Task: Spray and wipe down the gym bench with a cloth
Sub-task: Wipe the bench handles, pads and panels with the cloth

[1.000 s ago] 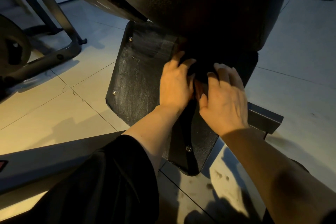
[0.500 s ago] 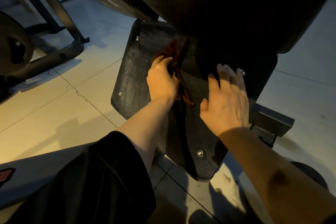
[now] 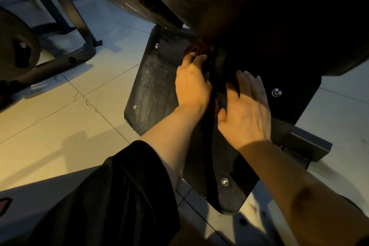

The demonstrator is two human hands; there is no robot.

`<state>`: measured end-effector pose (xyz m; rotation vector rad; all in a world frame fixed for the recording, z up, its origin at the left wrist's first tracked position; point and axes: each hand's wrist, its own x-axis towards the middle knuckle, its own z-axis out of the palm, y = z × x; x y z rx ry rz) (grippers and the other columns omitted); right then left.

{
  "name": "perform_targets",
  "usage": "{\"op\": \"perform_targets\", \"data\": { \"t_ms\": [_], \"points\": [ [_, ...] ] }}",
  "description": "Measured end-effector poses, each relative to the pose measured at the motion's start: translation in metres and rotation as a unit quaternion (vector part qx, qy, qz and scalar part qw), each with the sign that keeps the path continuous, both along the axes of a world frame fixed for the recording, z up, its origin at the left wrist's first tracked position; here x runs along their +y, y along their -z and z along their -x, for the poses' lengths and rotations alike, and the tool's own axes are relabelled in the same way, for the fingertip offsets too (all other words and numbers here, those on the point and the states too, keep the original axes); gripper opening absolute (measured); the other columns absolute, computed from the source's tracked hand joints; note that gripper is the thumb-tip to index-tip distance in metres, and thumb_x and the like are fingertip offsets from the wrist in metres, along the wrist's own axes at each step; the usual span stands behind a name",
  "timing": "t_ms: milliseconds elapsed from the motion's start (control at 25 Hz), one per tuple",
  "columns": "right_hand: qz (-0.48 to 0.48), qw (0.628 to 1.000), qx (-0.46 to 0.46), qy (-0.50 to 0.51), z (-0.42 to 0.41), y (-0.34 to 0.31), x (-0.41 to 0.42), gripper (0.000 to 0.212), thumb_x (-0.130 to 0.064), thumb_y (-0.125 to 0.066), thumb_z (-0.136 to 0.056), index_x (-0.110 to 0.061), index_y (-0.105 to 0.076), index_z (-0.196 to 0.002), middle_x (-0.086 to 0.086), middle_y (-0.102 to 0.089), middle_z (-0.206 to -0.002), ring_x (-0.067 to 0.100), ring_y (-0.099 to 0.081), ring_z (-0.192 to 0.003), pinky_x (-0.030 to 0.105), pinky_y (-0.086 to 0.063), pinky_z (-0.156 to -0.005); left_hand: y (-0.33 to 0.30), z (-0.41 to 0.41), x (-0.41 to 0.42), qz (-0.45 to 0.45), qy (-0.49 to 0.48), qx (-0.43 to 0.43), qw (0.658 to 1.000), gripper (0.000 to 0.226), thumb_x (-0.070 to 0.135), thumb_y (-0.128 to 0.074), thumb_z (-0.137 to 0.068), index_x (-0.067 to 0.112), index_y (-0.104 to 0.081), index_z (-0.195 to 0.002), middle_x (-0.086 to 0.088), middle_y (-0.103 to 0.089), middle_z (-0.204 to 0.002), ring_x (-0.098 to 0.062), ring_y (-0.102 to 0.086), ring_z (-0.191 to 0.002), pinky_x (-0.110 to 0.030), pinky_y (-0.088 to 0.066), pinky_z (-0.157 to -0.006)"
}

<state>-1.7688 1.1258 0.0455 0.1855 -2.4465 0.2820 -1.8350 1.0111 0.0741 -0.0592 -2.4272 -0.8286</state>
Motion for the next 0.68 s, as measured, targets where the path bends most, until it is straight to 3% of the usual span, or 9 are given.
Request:
{"op": "perform_targets", "data": {
  "t_ms": [40,200,320,400,600,680],
  "points": [
    [-0.003,1.000,0.002,0.004,0.001,-0.001,-0.001,0.066,-0.016,-0.077,-0.066,0.000,-0.056,-0.127,0.025,-0.047,-0.137,0.032,-0.023,-0.133,0.048,-0.026,-0.109,-0.004,-0.001,0.004,-0.005,0.019,0.012,1.000,0.045,0.006,-0.060,-0.087,0.014,-0.057,-0.132,-0.007,-0.044,-0.145,-0.026,-0.044,-0.129,-0.031,-0.034,-0.105],
    [-0.020,1.000,-0.006,0.008,0.009,-0.002,-0.007,0.065,-0.018,-0.073,-0.070,-0.002,-0.053,-0.130,0.023,-0.045,-0.140,0.031,-0.027,-0.136,0.042,-0.014,-0.116,-0.002,0.001,-0.002,0.116,0.169,0.084,0.975,0.043,0.019,-0.048,-0.087,0.012,-0.061,-0.127,-0.012,-0.048,-0.141,-0.031,-0.043,-0.129,-0.030,-0.034,-0.103],
    [-0.046,0.999,-0.022,0.011,0.015,0.000,-0.013,0.066,-0.020,-0.073,-0.071,0.000,-0.053,-0.130,0.023,-0.045,-0.141,0.032,-0.031,-0.136,0.042,-0.015,-0.116,0.005,0.022,-0.027,0.009,0.038,0.003,0.999,0.045,0.002,-0.056,-0.087,0.014,-0.058,-0.130,-0.008,-0.042,-0.145,-0.028,-0.043,-0.130,-0.032,-0.036,-0.109],
    [-0.057,0.998,-0.039,0.016,0.018,-0.001,-0.017,0.066,-0.021,-0.075,-0.071,0.001,-0.054,-0.130,0.023,-0.044,-0.142,0.032,-0.031,-0.137,0.042,-0.015,-0.115,0.011,0.022,-0.036,-0.051,-0.040,-0.044,0.997,0.045,0.001,-0.056,-0.089,0.013,-0.056,-0.133,-0.008,-0.041,-0.146,-0.028,-0.043,-0.130,-0.032,-0.034,-0.110],
    [-0.080,0.996,-0.039,0.017,0.032,-0.004,-0.028,0.069,-0.022,-0.075,-0.069,0.000,-0.053,-0.131,0.023,-0.046,-0.141,0.034,-0.036,-0.136,0.045,-0.018,-0.118,0.019,0.022,-0.039,0.122,0.137,0.075,0.980,0.039,0.013,-0.052,-0.092,0.009,-0.059,-0.130,-0.014,-0.048,-0.142,-0.036,-0.041,-0.131,-0.031,-0.025,-0.110],
    [-0.094,0.995,-0.038,0.024,0.038,-0.003,-0.032,0.069,-0.023,-0.073,-0.069,0.001,-0.054,-0.130,0.024,-0.046,-0.141,0.035,-0.037,-0.136,0.046,-0.018,-0.117,0.016,0.033,-0.050,0.120,0.115,0.041,0.985,0.041,0.011,-0.053,-0.094,0.015,-0.056,-0.134,-0.011,-0.042,-0.147,-0.032,-0.039,-0.132,-0.033,-0.032,-0.106]
  ]
}}
